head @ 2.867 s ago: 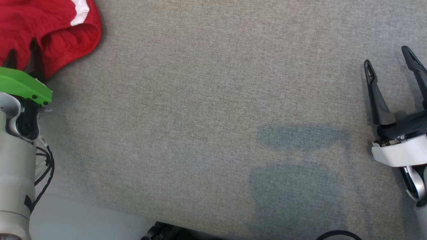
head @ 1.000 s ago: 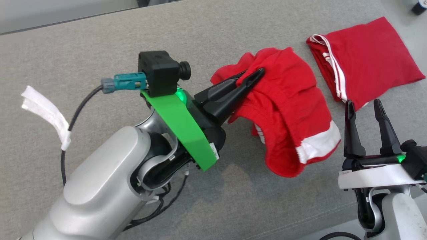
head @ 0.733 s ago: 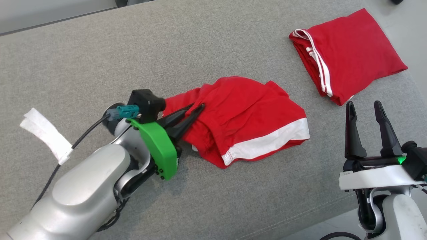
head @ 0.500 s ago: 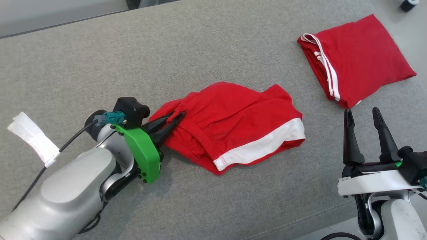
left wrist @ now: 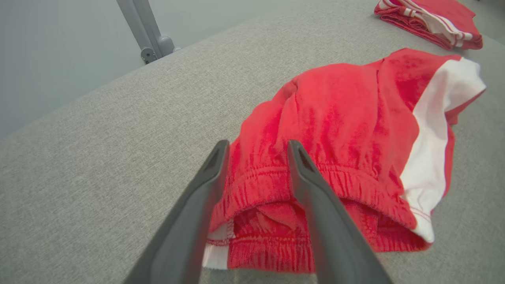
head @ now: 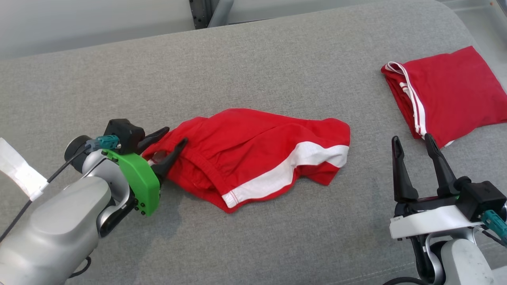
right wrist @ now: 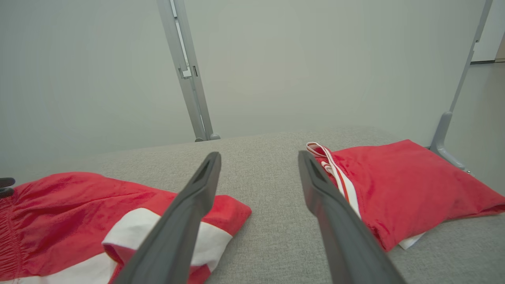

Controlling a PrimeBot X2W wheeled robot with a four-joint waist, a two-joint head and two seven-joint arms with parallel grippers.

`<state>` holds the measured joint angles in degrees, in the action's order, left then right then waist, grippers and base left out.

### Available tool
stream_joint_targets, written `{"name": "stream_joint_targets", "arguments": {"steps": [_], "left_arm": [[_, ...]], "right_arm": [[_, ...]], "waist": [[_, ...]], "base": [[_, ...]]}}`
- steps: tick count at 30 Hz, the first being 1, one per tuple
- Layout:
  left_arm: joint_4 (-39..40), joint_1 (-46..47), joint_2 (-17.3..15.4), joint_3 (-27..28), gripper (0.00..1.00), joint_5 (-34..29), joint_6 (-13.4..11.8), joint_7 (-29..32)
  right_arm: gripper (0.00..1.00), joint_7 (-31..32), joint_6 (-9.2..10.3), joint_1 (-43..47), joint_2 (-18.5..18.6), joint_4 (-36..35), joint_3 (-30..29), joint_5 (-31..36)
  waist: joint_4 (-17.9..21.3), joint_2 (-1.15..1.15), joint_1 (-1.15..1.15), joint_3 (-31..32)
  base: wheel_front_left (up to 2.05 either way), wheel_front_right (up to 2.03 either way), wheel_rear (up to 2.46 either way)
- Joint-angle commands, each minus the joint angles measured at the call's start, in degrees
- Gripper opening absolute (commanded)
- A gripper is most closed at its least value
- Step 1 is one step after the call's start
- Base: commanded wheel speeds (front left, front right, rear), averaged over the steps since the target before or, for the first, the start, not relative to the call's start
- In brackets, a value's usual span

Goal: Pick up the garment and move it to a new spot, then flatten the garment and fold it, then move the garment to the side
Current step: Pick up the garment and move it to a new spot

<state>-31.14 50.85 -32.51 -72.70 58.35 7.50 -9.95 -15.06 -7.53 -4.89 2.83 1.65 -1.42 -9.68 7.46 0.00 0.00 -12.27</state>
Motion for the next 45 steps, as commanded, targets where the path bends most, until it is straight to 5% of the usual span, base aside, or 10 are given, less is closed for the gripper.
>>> {"name": "stream_joint_targets", "arguments": {"steps": [1,6,11,18,22,31,45], "left_arm": [[-0.27,-0.71,0.53,-0.16,1.00,0.59,-0.06,-0.39],[-2.14,-1.82,0.57,1.81,1.00,3.49,-0.12,-3.60],[1.78,-5.93,0.19,11.61,1.00,3.06,-5.50,-5.31],[18.34,-25.73,1.35,33.46,1.00,-10.44,-15.99,-5.22],[24.42,-38.49,3.68,40.77,1.00,-19.90,-18.06,-5.23],[28.00,-56.64,12.69,52.87,1.00,-34.38,-15.06,-5.24],[24.62,-64.58,24.07,67.74,1.00,-43.64,-2.48,-5.24]], "right_arm": [[1.00,-0.15,0.09,0.78,0.14,0.14,-0.11,0.34],[1.00,-0.15,0.09,1.94,0.14,0.33,-0.60,1.11],[1.00,-0.16,0.09,4.18,0.14,-0.19,-2.18,3.02],[1.00,-0.16,0.09,8.09,1.20,-1.65,-5.54,5.58],[1.00,-0.15,0.09,10.08,1.94,-2.37,-6.88,6.28],[1.00,-0.15,0.09,13.79,2.20,-2.16,-8.52,7.69],[1.00,-0.15,0.09,14.05,1.08,0.47,-7.18,7.49]], "waist": [[-0.92,0.00,0.00,0.86],[-2.14,0.00,0.00,2.51],[-3.80,0.00,0.00,4.79],[-6.16,0.00,0.00,7.97],[-7.06,0.00,0.00,9.99],[-9.08,0.00,0.00,12.98],[-10.01,0.00,0.00,14.11]], "base": [[0.00,0.00,0.00],[0.00,0.00,0.00],[0.00,0.00,0.00],[0.00,0.00,0.00],[0.00,0.00,0.00],[0.00,0.00,0.00],[0.00,0.00,0.00]]}}
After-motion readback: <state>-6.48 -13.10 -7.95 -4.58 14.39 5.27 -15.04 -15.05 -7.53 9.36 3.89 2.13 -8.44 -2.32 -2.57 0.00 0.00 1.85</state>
